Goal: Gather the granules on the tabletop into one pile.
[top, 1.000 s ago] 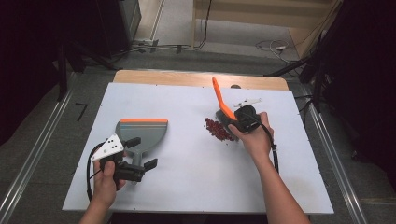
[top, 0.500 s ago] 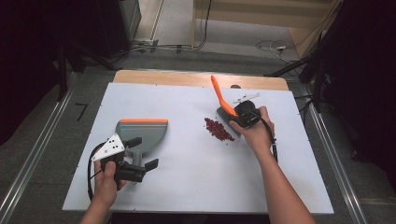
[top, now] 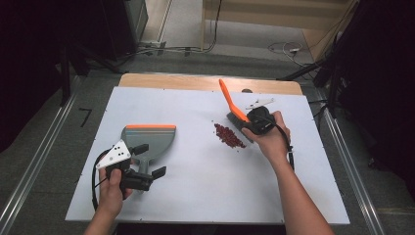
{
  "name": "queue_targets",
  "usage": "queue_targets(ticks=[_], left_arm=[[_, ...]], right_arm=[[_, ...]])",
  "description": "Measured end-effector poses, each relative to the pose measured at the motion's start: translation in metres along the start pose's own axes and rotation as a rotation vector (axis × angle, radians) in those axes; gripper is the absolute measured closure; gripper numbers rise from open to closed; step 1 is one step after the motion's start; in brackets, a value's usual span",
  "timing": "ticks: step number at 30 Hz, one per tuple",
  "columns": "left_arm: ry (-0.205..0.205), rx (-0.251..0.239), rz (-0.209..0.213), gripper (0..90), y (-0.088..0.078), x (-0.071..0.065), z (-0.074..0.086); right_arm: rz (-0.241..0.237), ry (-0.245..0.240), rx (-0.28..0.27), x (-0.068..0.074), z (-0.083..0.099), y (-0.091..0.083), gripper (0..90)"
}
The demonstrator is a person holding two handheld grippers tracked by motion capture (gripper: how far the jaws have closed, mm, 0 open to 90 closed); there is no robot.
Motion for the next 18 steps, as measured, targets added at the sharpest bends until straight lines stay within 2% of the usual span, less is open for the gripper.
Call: queue_targets(ticks=[1, 3, 6, 7, 10, 13, 15, 16, 18], left_arm=[[0.000, 0.003, -0.004, 0.0, 0.000, 0.000, 0.000], [-0.002, -0.003, -0.003, 0.0, -0.001, 0.000, -0.001], [0.001, -0.003, -0.003, 0.0, -0.001, 0.000, -0.001], [-0.001, -0.002, -0.002, 0.0, -0.001, 0.000, -0.001], [0.001, 0.001, -0.003, 0.0, -0.001, 0.001, 0.000], [-0.004, -0.005, -0.001, 0.0, -0.002, 0.002, 0.000], [-0.005, -0.007, -0.002, 0.0, -0.002, 0.003, 0.000], [-0.007, -0.007, -0.003, 0.0, -0.002, 0.003, 0.000], [-0.005, -0.005, -0.004, 0.0, -0.002, 0.003, -0.001]], right_arm=[[-0.002, 0.010, 0.005, 0.000, 0.000, 0.000, 68.7], [0.001, 0.000, 0.000, 0.000, -0.005, 0.002, 68.7], [-0.014, -0.036, -0.002, 0.004, -0.017, 0.004, 68.7], [-0.007, -0.062, -0.010, 0.005, -0.020, 0.005, 68.7], [0.021, -0.087, 0.004, 0.006, -0.021, 0.010, 68.7], [0.017, -0.076, 0.030, 0.006, -0.015, 0.017, 68.8], [-0.010, -0.059, 0.025, 0.007, -0.013, 0.015, 68.8], [0.006, -0.059, 0.020, 0.007, -0.014, 0.013, 68.7], [0.002, -0.034, -0.003, 0.009, -0.017, 0.006, 68.8]])
Point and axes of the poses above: each handheld gripper's, and its own axes: y roughly forward along the jaws, z roughly out of its underside, x roughly to its left, the point moved 5 cm from there along y, roughly forward along the jaws, and after that the axes turned 12 degrees about x, right-handed, at the moved point
